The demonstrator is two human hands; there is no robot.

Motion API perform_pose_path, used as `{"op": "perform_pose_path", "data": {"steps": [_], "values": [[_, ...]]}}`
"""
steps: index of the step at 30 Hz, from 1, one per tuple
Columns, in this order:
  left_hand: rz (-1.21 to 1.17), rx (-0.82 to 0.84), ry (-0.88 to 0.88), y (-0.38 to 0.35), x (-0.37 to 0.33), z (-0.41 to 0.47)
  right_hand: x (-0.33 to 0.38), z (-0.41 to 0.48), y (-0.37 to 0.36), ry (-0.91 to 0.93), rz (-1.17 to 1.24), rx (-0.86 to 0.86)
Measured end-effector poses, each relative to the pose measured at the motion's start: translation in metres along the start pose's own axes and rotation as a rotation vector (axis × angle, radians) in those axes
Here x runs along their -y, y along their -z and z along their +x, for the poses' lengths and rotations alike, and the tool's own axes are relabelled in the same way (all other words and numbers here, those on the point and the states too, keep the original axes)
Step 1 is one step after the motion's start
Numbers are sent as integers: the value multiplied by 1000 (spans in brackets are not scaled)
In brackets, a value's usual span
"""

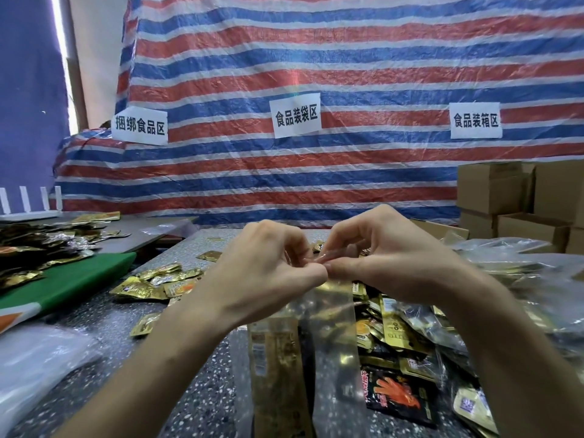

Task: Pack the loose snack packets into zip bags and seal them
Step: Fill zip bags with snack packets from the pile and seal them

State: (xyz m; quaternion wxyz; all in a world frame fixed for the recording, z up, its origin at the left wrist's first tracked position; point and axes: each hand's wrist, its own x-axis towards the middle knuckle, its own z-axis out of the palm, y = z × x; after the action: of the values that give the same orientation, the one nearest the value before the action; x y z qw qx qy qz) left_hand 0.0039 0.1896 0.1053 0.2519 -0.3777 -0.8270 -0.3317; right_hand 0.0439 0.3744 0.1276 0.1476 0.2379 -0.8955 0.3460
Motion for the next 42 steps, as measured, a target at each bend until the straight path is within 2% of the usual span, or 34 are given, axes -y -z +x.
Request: {"op": "perform_pose_path", "data": {"steps": [11, 16, 24, 34, 37, 42], "values": [[-80, 78, 34, 18, 4, -8, -3, -3, 10, 12, 53, -5], [-95, 52, 15, 26, 7, -13, -9, -3, 12, 16, 119, 3], [-34, 54, 5, 26, 15, -23, -21, -2, 13, -4, 122, 21], [38, 146, 107, 50, 41, -35, -30, -8, 26, -12, 182, 0], [-43, 190, 129, 57, 52, -43, -33, -11, 32, -61, 239, -27], [-246, 74, 147, 38, 57, -48, -37, -16, 30, -152, 279, 34]]}}
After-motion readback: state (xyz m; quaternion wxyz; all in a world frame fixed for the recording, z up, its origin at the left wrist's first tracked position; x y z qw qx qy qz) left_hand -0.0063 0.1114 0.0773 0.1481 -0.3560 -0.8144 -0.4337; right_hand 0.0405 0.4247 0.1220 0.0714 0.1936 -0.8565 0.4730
